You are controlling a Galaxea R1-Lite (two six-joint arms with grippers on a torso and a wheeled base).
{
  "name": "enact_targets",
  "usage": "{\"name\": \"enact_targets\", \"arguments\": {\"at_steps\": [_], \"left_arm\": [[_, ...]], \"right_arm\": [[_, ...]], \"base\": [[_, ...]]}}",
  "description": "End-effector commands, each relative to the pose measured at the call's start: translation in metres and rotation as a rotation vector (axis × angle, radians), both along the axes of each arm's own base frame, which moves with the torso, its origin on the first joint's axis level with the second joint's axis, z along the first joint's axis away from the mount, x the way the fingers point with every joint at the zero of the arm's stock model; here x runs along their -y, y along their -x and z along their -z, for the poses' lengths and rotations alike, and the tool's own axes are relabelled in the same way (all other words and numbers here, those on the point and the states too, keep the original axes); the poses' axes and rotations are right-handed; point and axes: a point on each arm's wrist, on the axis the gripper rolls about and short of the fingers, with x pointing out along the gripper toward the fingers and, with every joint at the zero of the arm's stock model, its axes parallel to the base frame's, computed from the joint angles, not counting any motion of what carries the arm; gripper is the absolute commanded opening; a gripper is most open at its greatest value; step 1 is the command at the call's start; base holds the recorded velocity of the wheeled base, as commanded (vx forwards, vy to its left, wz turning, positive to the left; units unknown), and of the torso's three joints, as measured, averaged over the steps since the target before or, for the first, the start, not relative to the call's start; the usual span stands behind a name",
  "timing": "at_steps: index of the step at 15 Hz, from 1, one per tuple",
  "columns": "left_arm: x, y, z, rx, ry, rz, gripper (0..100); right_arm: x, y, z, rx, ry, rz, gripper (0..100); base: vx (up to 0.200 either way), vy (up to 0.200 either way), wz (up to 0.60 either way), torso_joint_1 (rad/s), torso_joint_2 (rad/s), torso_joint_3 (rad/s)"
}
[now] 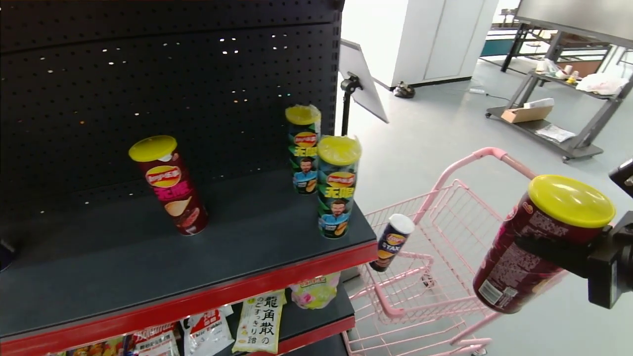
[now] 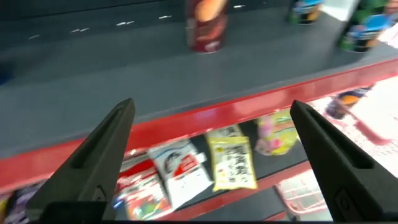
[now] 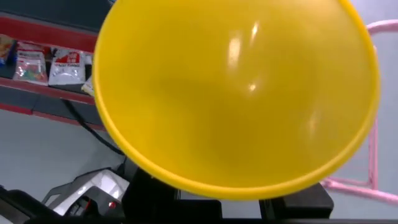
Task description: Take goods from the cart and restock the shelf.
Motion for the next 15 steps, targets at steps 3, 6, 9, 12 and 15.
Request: {"name": "enact_targets", "arguments": {"at_steps": [3,6,9,12,15], "left_arm": [[0.000,0.000,0.000,-0.001,0.000,-0.001,100],[0.000,0.000,0.000,-0.001,-0.001,-0.001,100],[0.000,0.000,0.000,-0.001,-0.001,-0.001,100],[0.000,0.000,0.000,-0.001,-0.001,-0.001,100],[0.000,0.000,0.000,-0.001,-0.001,-0.001,100]], "right_arm": [[0.000,0.002,0.002,-0.002,0.002,-0.005,0],[0.005,0.015,0.005,0.023,0.014,-0.009,0],[0.010,0.032,0.010,0.046,-0.009,-0.028,0],[0.011,0.038,0.009,0.084,-0.036,-0.069,0],[0.010,0.041,0.016,0.062,-0.059,-0.137,0]], "base": [[0.000,0.000,0.60,-0.004,0.01,0.007],[0.000,0.000,0.00,0.000,0.00,0.000],[0.000,0.000,0.00,0.000,0.00,0.000],[0.000,0.200,0.00,0.001,0.00,0.004],[0.000,0.200,0.00,0.010,0.01,0.002]]}}
